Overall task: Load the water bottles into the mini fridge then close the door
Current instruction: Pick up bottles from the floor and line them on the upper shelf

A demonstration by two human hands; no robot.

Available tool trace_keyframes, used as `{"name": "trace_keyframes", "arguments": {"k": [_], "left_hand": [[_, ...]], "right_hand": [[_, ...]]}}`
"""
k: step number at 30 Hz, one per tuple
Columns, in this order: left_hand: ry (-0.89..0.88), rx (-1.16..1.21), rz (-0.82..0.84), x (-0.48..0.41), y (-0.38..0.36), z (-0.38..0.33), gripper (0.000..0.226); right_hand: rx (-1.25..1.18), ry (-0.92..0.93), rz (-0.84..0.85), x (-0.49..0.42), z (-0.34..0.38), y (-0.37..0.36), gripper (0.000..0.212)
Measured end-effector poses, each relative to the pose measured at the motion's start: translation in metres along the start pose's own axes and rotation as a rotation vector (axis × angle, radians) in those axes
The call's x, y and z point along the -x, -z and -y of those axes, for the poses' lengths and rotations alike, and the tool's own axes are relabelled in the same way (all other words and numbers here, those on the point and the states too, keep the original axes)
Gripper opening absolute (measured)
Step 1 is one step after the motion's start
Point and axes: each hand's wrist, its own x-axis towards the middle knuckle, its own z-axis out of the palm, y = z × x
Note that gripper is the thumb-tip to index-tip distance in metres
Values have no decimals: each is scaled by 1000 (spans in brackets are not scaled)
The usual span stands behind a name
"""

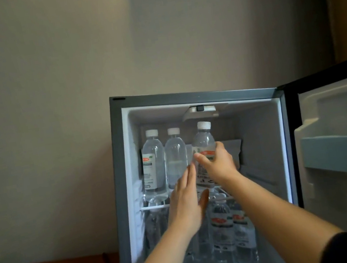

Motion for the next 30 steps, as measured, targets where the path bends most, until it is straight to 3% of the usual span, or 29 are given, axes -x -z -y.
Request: {"name": "trace_keyframes", "arguments": {"k": [4,8,11,17,25,28,30], "left_hand": [[-51,-164,-14,4,-16,19,76],[-112,-339,-24,16,-23,29,67],[-108,-368,-37,16,-27,31,76],[-107,-402,34,17,-23,30,68],[-122,-472,205,50,-3,37,75],[-106,-510,298,63,24,31,72],[-118,-522,297,71,47,25,66]], "right_hand": [[59,-42,28,-12,-5,-10,49],[129,-56,57,-22,-7,-16,52],[131,-56,34,-26,-12,-20,51],[78,-76,20,-25,-13,-27,54],[261,-22,32,9,-17,-3,28],[388,43,125,30,-6,7,18],[474,78,215,46,3,6,23]]}}
